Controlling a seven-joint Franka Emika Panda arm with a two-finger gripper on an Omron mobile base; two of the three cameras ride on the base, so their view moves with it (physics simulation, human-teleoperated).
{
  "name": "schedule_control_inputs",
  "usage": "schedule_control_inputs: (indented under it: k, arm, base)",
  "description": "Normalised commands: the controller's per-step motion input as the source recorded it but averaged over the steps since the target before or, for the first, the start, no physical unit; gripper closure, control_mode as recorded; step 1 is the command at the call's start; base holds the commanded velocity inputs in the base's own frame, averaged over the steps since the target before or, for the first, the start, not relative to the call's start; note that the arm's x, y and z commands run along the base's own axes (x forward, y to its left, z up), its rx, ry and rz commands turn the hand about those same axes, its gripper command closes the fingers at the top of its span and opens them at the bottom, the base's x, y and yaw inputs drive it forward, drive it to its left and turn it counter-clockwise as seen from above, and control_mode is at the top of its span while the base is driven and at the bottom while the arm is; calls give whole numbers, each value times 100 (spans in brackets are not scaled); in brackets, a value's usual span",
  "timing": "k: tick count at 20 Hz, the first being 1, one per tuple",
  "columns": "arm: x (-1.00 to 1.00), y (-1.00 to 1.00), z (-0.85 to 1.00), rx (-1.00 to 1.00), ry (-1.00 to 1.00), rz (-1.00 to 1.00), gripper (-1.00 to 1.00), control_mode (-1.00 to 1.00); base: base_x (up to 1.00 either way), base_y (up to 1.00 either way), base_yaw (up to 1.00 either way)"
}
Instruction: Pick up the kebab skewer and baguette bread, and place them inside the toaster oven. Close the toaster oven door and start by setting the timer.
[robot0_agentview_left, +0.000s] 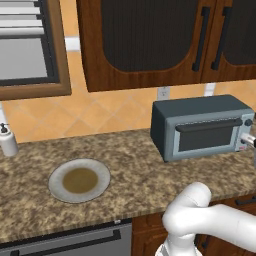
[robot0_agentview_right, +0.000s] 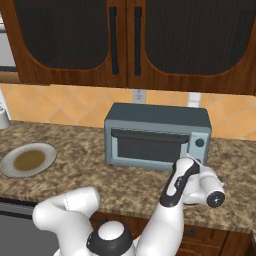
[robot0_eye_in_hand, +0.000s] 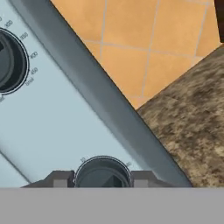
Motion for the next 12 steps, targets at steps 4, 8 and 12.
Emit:
schedule_control_inputs:
  k: [4, 8, 12]
  arm:
    - [-1, 0, 0, 32, 0, -7, 100, -100]
    - [0, 0, 0, 34, 0, -7, 100, -100]
    - [0, 0, 0, 33, 0, -7, 100, -100]
  base:
    - [0, 0, 0]
    - [0, 0, 0]
    - [0, 0, 0]
